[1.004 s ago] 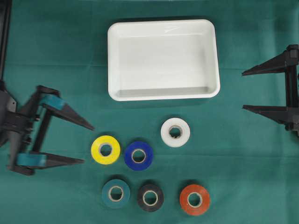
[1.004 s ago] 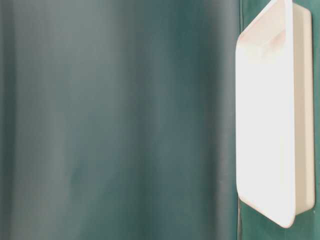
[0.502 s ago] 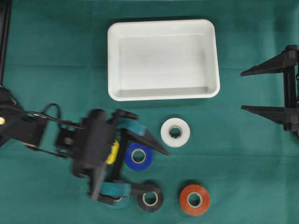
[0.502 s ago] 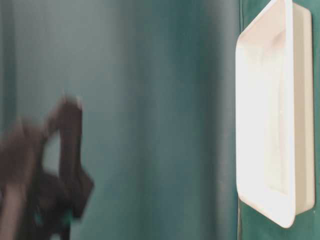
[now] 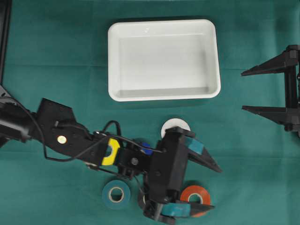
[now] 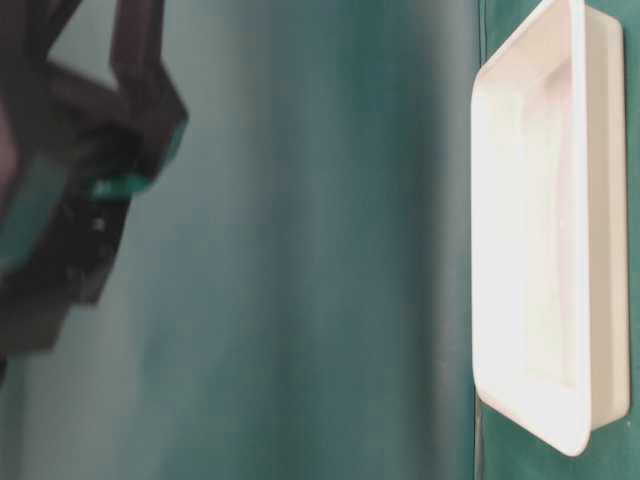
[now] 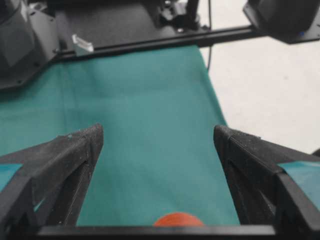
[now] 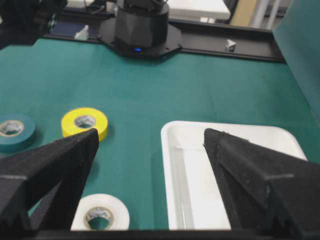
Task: Pick up the tape from a random location and place it into the white case.
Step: 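Reach the left gripper over the orange-red tape roll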
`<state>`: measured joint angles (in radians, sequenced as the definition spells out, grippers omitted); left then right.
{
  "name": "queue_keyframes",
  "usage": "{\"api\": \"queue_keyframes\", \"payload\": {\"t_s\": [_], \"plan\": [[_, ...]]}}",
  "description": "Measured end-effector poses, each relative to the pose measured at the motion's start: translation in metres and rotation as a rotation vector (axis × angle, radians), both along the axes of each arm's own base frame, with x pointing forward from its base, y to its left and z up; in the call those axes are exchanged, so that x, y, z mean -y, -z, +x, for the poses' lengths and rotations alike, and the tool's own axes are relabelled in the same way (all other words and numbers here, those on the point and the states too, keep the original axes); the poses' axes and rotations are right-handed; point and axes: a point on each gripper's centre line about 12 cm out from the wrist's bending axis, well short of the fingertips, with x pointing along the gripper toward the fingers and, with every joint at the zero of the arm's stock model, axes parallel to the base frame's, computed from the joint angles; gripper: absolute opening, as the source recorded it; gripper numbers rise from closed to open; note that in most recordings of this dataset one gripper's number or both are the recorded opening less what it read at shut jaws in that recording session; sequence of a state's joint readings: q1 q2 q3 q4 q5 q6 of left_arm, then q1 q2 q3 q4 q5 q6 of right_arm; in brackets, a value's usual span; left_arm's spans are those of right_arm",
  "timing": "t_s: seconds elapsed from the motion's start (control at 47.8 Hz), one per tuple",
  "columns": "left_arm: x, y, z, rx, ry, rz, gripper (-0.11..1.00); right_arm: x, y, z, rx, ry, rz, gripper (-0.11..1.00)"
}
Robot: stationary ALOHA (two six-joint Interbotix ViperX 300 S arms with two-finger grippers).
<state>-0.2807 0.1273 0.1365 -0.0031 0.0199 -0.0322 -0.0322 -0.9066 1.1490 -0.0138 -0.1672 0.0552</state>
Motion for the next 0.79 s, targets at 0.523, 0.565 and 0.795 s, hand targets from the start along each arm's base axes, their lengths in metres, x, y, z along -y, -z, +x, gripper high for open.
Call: {"api": "queue_keyframes", "payload": {"t_s": [0.523, 0.565, 0.795], "plan": [[0.015, 0.007, 0.023, -0.286, -0.026, -0.017, 0.97, 0.0, -0.005, -0.001, 0.011, 0.0, -0.005, 0.91], [0.015, 0.008, 0.026, -0.334, -0.036, -0.016, 0.97, 0.0, -0.005, -0.001, 0.011, -0.001, -0.005, 0.91], [0.018, 0.012, 0.036, -0.547, -0.067, 0.03, 0.97, 0.0, -0.004, -0.001, 0.006, -0.003, -0.015, 0.91]]}}
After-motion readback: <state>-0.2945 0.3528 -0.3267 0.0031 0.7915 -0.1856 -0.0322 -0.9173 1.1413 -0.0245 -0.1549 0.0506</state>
